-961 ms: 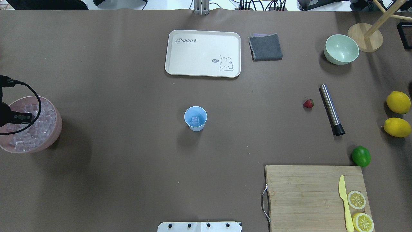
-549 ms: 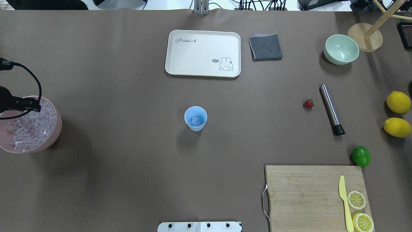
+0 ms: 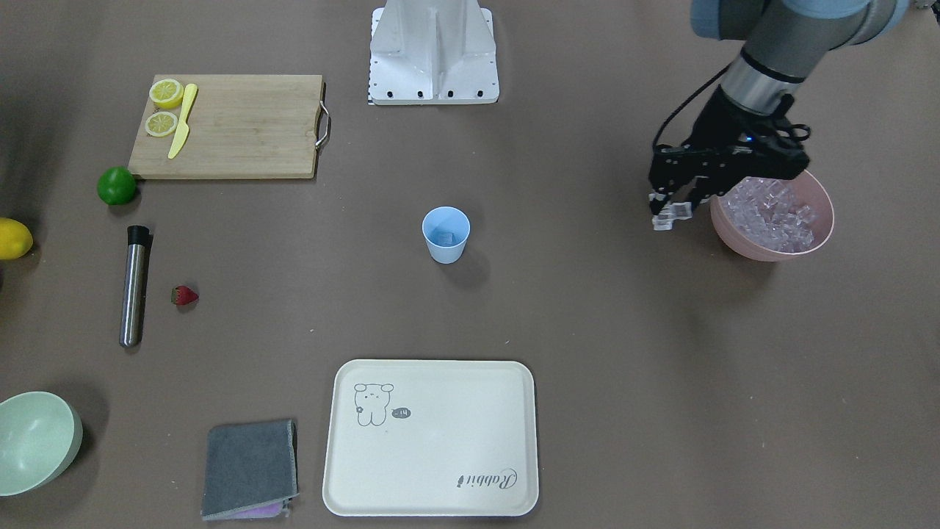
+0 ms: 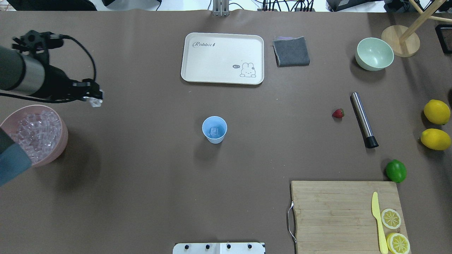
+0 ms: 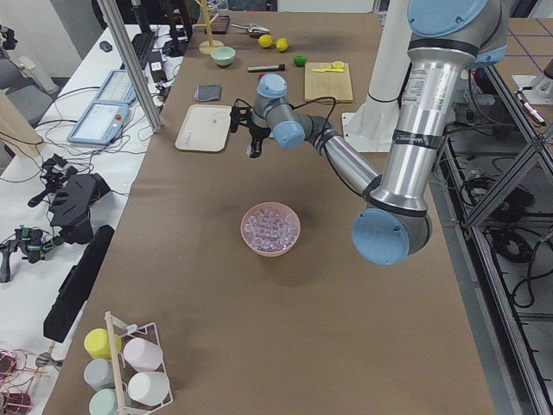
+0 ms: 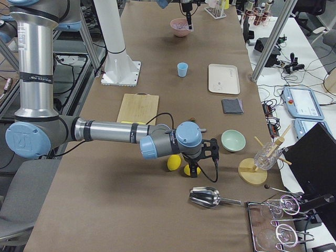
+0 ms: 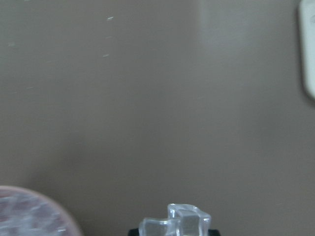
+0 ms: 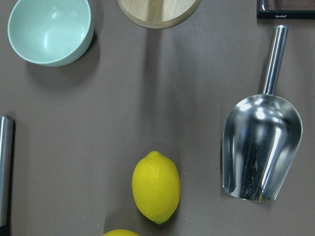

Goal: Mash ice and strawberries in cup
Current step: 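Carry the ice cube with the left gripper toward the light-blue cup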

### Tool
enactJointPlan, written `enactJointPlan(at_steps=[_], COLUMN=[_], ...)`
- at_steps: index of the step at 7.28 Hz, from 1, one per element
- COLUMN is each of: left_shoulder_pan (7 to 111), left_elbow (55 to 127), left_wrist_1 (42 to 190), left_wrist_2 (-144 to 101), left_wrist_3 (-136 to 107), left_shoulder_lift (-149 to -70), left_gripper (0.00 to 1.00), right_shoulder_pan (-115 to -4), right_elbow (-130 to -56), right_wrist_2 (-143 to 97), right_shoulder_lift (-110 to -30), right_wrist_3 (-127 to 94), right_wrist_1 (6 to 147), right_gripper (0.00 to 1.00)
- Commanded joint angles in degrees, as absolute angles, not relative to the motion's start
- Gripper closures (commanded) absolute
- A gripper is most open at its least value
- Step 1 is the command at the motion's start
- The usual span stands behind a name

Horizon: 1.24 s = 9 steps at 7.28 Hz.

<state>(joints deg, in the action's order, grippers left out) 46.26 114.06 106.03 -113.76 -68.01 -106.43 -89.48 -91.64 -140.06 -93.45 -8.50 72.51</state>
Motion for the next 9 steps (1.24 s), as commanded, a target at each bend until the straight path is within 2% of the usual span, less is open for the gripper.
enactJointPlan(at_steps=[1, 2, 4, 9], left_shoulder_pan=[35.39, 32.03, 29.19, 25.76], left_elbow=[108.05, 106.28, 103.81, 97.92], left_wrist_1=[103.38, 100.92, 100.55, 101.34], left_wrist_2=[-104.29, -100.5, -98.09, -94.4], left_wrist_3=[-77.14, -78.47, -82.41, -82.71], left_shoulder_lift=[-119.56, -124.06, -127.6, -131.31], left_gripper=[1.0, 1.0, 1.0, 1.0], right_shoulder_pan=[-89.47, -89.47, -89.47, -89.47], right_elbow=[-91.5, -91.49, -91.67, -91.58], right_wrist_2=[-140.1, -140.1, -140.18, -140.27], right_shoulder_lift=[-93.52, -93.6, -93.78, -94.13], right_wrist_3=[-8.44, -8.44, -8.44, -8.44], right_wrist_1=[72.51, 72.51, 72.51, 72.51], right_gripper=[0.0, 0.0, 0.0, 0.0])
